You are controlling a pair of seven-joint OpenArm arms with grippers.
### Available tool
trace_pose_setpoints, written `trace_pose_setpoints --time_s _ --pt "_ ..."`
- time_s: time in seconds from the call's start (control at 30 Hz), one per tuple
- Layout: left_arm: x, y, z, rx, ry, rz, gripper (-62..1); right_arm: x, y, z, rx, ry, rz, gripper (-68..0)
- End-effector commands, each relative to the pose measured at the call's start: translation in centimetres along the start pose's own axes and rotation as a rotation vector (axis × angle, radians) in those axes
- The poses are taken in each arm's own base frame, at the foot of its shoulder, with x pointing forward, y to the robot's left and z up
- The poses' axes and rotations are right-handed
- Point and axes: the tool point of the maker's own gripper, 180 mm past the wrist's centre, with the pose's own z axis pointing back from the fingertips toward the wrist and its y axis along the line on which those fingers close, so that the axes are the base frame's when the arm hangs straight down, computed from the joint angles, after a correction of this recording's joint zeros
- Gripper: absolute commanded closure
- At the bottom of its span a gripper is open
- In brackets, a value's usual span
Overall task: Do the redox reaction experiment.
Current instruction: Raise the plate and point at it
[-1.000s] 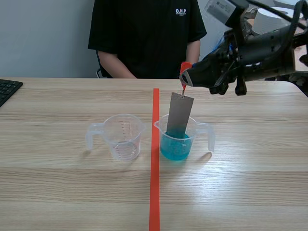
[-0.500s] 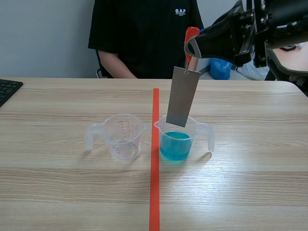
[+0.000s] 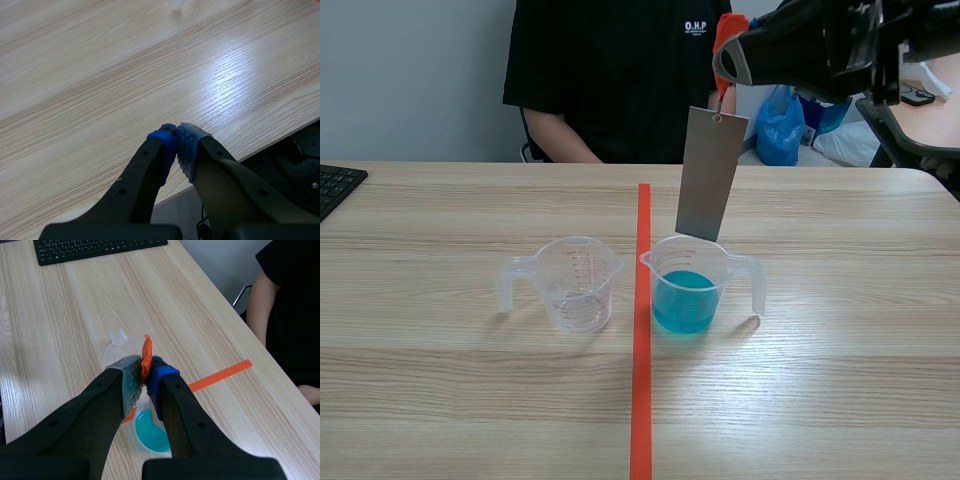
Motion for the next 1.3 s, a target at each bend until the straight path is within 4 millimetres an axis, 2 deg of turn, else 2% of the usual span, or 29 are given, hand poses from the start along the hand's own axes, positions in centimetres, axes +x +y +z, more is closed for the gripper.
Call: trace_pose_setpoints --time_s 0.0,0.2,0.6,0.7,0.9,1.07,1.27 --pt "0.6 0.0 0.0 -0.002 -0.026 0.006 -3.2 1.3 -0.2 0.5 -0.008 -0.037 0.018 -1.7" --pt "1.1 0.4 -0.2 -0.042 -0.036 -0.001 -3.2 1.3 -0.2 0.5 -0.006 -0.037 0.015 -1.7" --pt "4.8 4.9 -3.0 -0.185 -0.108 -0.052 -3.2 1.5 0.1 0.5 0.006 -0.051 0.005 -1.7" --pt "6.2 6.6 -4.4 -0.225 -0.13 -0.088 -3.2 1.5 0.1 0.5 0.006 -0.051 0.005 -1.7" --pt "10.8 9.2 -7.6 -0.319 -0.218 -0.129 -3.2 1.5 0.0 0.5 0.005 -0.051 0.005 -1.7" --pt "13.4 9.5 -10.3 -0.362 -0.242 -0.182 -3.1 1.5 0.0 0.5 0.005 -0.052 0.005 -1.7" --pt "14.6 8.3 -14.1 -0.406 -0.235 -0.2 -3.1 1.6 -0.1 0.6 0.002 -0.053 0.006 -1.7"
